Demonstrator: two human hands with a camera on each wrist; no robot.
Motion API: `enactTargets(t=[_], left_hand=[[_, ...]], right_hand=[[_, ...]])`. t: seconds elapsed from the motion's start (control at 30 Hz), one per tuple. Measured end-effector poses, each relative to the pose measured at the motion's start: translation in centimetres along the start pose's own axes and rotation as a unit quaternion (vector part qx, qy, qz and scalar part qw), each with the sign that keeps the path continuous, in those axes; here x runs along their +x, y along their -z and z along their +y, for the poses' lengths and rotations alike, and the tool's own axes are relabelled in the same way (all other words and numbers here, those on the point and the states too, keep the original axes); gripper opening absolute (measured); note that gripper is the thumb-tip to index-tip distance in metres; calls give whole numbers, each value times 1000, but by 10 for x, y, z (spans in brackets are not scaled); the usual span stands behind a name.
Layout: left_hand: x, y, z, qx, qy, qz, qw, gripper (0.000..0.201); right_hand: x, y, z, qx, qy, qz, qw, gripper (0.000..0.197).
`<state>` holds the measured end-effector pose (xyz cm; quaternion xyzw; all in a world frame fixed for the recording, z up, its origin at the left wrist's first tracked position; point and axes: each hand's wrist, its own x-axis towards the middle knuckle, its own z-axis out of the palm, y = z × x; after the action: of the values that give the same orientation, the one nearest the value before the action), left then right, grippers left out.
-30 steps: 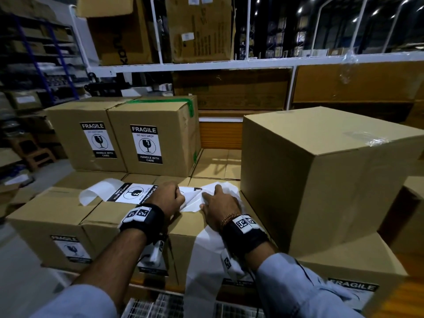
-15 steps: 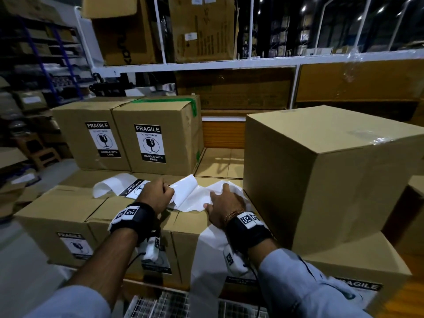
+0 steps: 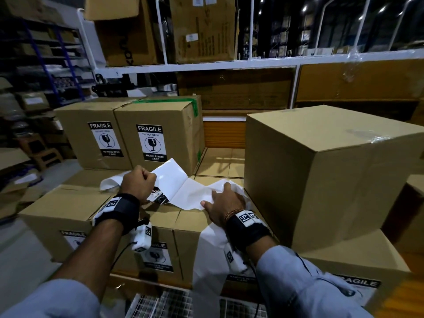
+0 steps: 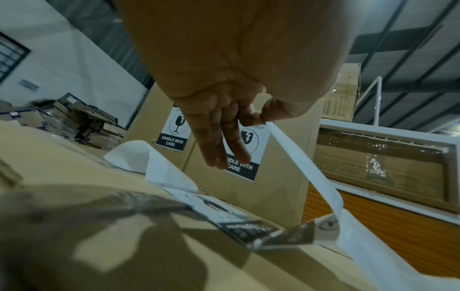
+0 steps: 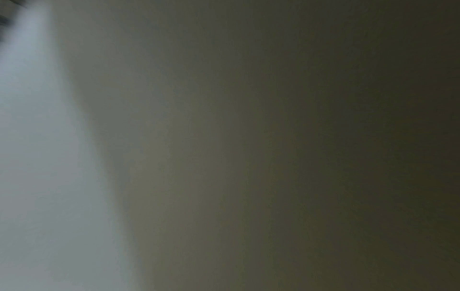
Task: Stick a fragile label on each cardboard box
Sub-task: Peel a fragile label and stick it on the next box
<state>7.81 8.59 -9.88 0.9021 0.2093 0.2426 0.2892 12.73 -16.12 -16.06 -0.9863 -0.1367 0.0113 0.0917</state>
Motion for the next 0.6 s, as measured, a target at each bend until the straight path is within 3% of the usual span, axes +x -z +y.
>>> enactTargets(t=[0.4, 0.6], left_hand=[[29, 47, -12, -21, 9, 53, 998, 25], [27, 65, -4, -38, 44, 121, 991, 26]], right_hand=[[-4, 1, -3, -20, -8, 7, 1000, 70], [-5, 3, -5, -32, -8, 5, 999, 71]])
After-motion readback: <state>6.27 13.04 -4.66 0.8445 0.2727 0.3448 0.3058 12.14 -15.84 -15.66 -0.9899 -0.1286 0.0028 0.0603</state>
